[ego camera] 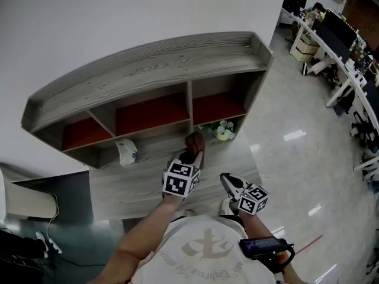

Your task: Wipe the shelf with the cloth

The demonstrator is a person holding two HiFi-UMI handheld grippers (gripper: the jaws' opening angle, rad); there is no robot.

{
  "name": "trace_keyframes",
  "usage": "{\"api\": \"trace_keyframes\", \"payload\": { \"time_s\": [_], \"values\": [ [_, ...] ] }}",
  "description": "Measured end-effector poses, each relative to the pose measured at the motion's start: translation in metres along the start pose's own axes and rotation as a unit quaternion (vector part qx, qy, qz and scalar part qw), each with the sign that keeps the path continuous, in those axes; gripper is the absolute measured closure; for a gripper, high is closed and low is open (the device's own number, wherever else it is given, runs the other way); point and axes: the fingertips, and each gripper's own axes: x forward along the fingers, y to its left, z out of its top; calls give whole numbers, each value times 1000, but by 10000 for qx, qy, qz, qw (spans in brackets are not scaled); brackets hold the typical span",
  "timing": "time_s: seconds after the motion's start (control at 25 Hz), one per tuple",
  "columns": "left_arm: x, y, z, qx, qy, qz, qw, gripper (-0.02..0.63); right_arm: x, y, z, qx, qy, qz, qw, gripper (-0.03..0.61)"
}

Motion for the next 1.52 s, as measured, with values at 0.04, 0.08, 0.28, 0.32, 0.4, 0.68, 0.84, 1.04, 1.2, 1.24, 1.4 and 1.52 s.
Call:
{"api": "trace_keyframes", "payload": {
  "time_s": [0.04, 0.08, 0.28, 0.32, 0.4, 0.68, 0.84, 1.04, 1.2, 1.24, 1.4, 1.52],
  "values": [
    [7, -3, 5, 18, 11, 66, 10000, 546, -3, -6, 5, -23, 6, 29, 10000, 574],
    [14, -4, 10, 29, 22, 166, 9999, 546, -7, -12, 11, -46, 7, 58, 10000, 574],
    [54, -5, 41, 56, 38, 756, 9971, 546, -25, -48, 34, -48, -32, 161, 9999, 574],
    [62, -5, 48, 67, 62, 850, 9963, 546, -28, -54, 37, -31, -29, 189, 9998, 574],
    [76, -5, 59, 123, 121, 1040, 9944, 546, -34, -66, 41, 7, -21, 255, 9997, 574],
    [119, 13, 89, 81, 393, 1722, 9842, 546, -49, -109, 61, 136, -70, 469, 9988, 574],
    [134, 39, 98, -112, 539, 2337, 9707, 546, -55, -129, 65, 214, -32, 586, 9980, 574],
    [151, 57, 100, -127, 709, 2837, 9562, 546, -60, -150, 70, 244, 29, 747, 9969, 574],
    [162, 66, 91, -396, 942, 3013, 9480, 546, -65, -167, 78, 225, 35, 850, 9961, 574],
    [164, 69, 89, -474, 980, 3052, 9461, 546, -65, -170, 80, 229, 40, 878, 9959, 574],
    [168, 79, 88, -613, 1078, 3227, 9384, 546, -67, -180, 80, 266, 77, 965, 9949, 574],
    [175, 85, 82, -874, 1174, 3234, 9349, 546, -66, -184, 81, 272, 93, 1028, 9943, 574]
  ]
}}
